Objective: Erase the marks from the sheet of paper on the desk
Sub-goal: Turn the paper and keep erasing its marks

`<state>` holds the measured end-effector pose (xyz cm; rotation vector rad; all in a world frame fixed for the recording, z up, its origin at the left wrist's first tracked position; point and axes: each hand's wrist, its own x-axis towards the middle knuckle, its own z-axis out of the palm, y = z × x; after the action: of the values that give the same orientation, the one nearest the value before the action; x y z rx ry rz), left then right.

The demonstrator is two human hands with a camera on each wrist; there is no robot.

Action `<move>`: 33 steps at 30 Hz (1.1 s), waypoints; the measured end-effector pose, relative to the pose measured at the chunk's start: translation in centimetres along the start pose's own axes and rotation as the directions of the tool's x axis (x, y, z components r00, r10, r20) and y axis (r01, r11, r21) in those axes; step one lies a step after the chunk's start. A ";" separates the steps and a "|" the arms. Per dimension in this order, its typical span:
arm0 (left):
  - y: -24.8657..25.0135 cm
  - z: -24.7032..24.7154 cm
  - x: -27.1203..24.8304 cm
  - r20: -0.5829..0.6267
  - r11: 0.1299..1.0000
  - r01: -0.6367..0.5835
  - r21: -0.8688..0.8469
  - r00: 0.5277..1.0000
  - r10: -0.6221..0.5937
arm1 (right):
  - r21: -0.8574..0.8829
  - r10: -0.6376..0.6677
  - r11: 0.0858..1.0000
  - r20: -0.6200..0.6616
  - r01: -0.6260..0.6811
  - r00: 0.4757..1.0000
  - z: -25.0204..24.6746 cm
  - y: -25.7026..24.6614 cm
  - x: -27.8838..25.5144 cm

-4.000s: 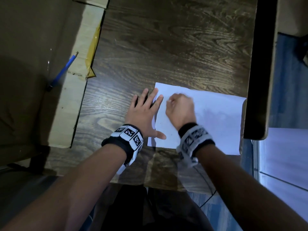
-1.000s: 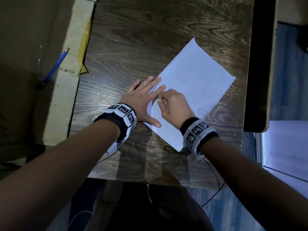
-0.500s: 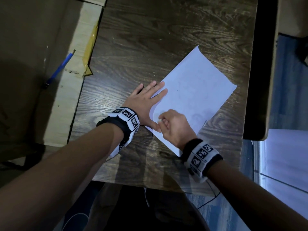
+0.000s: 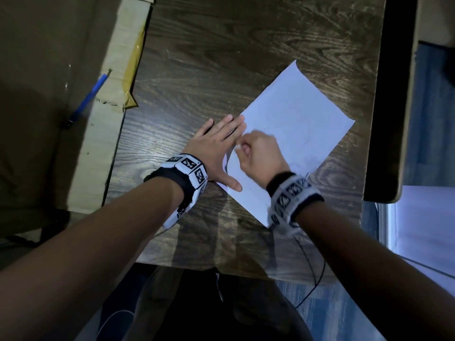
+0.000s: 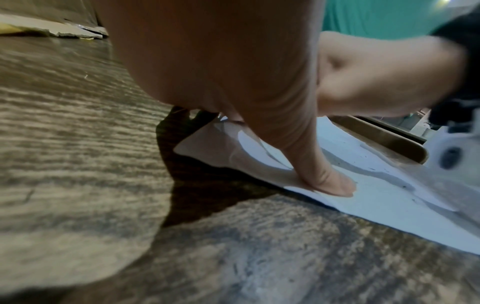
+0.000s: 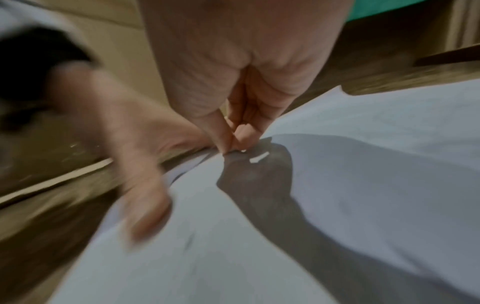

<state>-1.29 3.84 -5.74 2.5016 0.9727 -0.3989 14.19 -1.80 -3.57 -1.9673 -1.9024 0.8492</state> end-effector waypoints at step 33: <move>0.4 0.0 -0.1 0.010 1.000 0.027 -0.008 1.000 -0.027 | 0.157 0.382 0.920 -0.158 -0.359 0.911 -1.9 0.7 2.9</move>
<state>-1.07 3.54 -5.58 2.4788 1.0035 -0.4144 15.74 1.30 -3.08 -2.2772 -1.3579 0.8184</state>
